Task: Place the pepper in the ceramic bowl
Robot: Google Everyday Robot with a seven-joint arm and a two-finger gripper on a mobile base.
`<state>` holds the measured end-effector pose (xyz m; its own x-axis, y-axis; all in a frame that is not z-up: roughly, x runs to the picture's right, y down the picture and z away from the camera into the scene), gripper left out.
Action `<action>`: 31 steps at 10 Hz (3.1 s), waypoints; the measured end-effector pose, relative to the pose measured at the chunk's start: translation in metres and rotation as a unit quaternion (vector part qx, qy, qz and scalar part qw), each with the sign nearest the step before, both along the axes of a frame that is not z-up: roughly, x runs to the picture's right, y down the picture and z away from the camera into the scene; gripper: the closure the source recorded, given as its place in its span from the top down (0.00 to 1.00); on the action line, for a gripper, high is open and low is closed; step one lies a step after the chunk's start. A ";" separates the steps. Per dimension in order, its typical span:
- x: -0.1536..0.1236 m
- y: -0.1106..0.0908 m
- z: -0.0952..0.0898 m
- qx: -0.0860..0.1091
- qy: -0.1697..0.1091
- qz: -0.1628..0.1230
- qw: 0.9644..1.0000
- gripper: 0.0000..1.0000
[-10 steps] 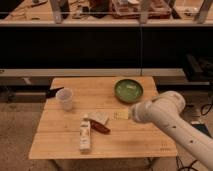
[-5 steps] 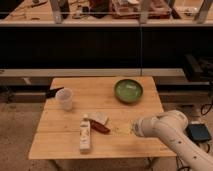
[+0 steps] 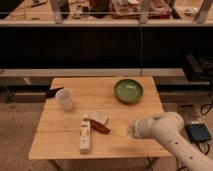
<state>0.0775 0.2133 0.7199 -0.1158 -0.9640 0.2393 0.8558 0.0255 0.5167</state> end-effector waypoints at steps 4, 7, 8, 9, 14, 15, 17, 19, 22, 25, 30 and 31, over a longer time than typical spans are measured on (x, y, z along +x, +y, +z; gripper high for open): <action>-0.049 0.024 0.023 -0.004 -0.052 -0.070 0.996 0.80; -0.048 0.022 0.055 -0.003 -0.030 -0.096 0.995 0.80; -0.050 0.020 0.062 0.003 -0.027 -0.094 0.995 0.80; -0.053 0.016 0.069 0.013 -0.026 -0.090 0.995 0.80; -0.079 0.015 0.086 0.044 -0.052 -0.097 0.993 0.80; -0.081 0.016 0.087 0.048 -0.053 -0.099 0.993 0.80; -0.085 0.015 0.091 0.060 -0.054 -0.103 0.991 0.80; -0.088 0.011 0.091 0.069 -0.053 -0.098 0.991 0.80; -0.092 0.011 0.091 0.075 -0.053 -0.092 0.992 0.62; -0.093 0.018 0.092 0.070 -0.052 -0.092 0.992 0.51; -0.091 0.022 0.099 0.063 -0.041 -0.098 0.992 0.51; -0.093 0.020 0.100 0.064 -0.041 -0.096 0.992 0.51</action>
<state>-0.0155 0.2332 0.8199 -0.3150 -0.9439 0.0990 0.7934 -0.2046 0.5733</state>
